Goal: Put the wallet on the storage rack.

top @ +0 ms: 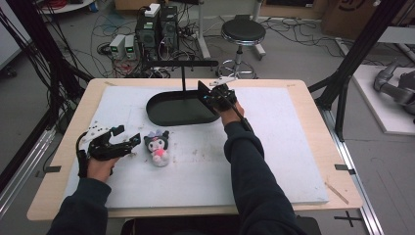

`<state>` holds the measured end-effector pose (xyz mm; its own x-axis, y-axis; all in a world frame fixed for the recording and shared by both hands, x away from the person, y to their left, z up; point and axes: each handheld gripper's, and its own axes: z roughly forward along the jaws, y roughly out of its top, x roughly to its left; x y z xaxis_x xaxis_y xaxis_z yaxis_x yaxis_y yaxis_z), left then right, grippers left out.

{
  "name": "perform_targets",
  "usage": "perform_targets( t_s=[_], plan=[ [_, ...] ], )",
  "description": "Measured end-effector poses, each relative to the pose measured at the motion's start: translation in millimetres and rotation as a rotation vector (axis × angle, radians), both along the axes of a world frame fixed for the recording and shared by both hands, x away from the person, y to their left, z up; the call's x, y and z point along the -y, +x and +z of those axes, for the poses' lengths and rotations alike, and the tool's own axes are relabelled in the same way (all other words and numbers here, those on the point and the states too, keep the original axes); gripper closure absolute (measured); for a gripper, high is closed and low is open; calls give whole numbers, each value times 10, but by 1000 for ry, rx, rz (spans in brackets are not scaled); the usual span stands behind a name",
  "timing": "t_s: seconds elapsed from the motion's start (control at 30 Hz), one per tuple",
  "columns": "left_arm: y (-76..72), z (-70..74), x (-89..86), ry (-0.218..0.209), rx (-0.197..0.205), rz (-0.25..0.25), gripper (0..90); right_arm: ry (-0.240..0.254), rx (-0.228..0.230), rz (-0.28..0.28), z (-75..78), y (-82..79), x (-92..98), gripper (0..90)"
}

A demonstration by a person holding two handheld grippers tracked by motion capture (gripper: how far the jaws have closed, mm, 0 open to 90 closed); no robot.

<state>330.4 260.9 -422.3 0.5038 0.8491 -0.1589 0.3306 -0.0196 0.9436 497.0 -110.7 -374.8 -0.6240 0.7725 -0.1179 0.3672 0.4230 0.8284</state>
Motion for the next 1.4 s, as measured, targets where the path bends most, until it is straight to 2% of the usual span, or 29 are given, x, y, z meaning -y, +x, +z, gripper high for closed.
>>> perform_targets(
  t_s=[0.07, 0.13, 0.2, 0.33, 0.37, 0.43, 0.5, 0.6, 0.67, 0.73, 0.8, 0.93, 1.03, 1.17, 1.2, 1.23, 1.3, 1.33, 1.4],
  plan=[
    [-1, -1, -12, -6, 0, 6, 207, -14, -11, -10, -29, 69, -51, 791],
    [-4, 2, -21, -10, 0, 9, 208, -19, 25, -20, -68, 118, -105, 791],
    [-3, 1, -25, -9, 0, 10, 208, -31, 27, -41, -106, 177, -161, 791],
    [-5, 0, -22, -5, -2, 6, 207, -120, 45, -78, -236, 240, -230, 776],
    [-6, -2, -22, -10, 0, 9, 208, -128, 34, -99, -266, 243, -240, 748],
    [-8, -2, -33, -8, -1, 11, 208, -102, 17, -113, -292, 258, -229, 618],
    [-13, 1, -46, -10, 0, 17, 208, -66, 0, -112, -268, 237, -222, 570],
    [-21, 9, -58, -17, 4, 24, 208, -50, 3, -64, -189, 156, -232, 577],
    [-28, 15, -68, -19, 4, 27, 208, -41, 10, -36, -147, 90, -240, 624],
    [-35, 22, -76, -23, 8, 33, 208, -56, 6, -23, -124, 48, -252, 749],
    [-38, 29, -82, -25, 11, 33, 208, -82, 8, -18, -109, 21, -271, 780],
    [-30, 24, -84, -23, 8, 38, 208, -124, 55, -53, -121, 2, -328, 805],
    [-26, 20, -84, -24, 5, 36, 208, -145, 124, -114, -162, 18, -371, 813],
    [-18, 16, -91, -25, 4, 39, 208, -162, 170, -134, -209, 25, -427, 810],
    [-16, 15, -92, -24, 3, 38, 208, -142, 161, -115, -227, 33, -438, 797],
    [-16, 15, -90, -25, 2, 37, 208, -99, 118, -79, -245, 49, -440, 760],
    [-17, 15, -85, -25, 3, 34, 208, -18, 24, -12, -284, 85, -422, 602],
    [-18, 16, -83, -24, 2, 35, 208, 1, -4, -19, -291, 87, -410, 536],
    [-18, 13, -81, -24, 0, 34, 208, 20, -45, -19, -272, 81, -359, 502]
  ],
)
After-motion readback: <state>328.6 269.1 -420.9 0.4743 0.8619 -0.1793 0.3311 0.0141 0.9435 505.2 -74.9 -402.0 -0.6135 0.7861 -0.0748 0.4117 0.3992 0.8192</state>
